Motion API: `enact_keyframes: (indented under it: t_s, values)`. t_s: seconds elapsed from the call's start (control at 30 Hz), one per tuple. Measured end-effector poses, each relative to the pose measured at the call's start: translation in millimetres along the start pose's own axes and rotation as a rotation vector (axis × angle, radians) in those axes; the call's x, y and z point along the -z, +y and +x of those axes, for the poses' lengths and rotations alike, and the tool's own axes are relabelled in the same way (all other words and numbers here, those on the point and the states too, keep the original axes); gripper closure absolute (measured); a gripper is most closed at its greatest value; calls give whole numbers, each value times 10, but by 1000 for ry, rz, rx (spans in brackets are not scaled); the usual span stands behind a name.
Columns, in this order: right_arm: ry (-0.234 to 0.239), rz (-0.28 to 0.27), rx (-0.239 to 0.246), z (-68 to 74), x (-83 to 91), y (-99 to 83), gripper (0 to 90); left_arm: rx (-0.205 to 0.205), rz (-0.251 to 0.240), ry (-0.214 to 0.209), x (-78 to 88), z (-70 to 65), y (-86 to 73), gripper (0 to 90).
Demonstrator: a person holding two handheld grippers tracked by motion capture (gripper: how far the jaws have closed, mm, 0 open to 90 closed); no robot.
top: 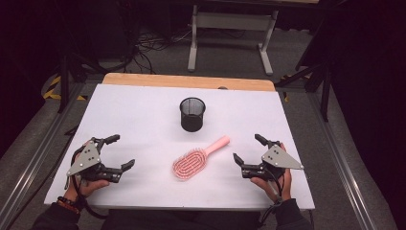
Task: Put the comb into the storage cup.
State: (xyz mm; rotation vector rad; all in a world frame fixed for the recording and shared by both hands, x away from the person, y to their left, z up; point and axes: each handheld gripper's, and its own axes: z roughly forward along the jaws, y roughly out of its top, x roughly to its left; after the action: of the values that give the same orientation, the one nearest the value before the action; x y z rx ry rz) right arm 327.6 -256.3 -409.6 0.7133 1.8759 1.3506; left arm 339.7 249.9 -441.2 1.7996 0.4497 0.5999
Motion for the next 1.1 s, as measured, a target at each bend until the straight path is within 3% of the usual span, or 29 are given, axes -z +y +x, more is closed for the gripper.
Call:
enact_keyframes:
  t_s: [0.1,0.17,0.27,0.6,0.83,1.03,1.07,1.1]
  values:
    - [-3,22,4,-8,0,-13,71,11,27,17,9,6,-51,90]
    - [36,31,-20,-24,-4,-38,74,51,45,22,37,5,-134,90]
    - [44,39,-21,-32,-5,-67,77,67,57,18,69,-11,-170,91]
    - [79,60,-30,-106,26,-58,72,38,67,13,92,-61,-174,80]
    - [113,103,1,-145,19,17,56,25,92,5,67,-84,-194,78]
    - [219,197,79,-140,-138,194,58,25,102,5,52,-89,-210,76]
    - [219,197,79,-140,-138,194,58,25,102,5,52,-89,-210,76]
    - [244,231,112,-128,-191,253,63,23,106,5,50,-91,-211,76]
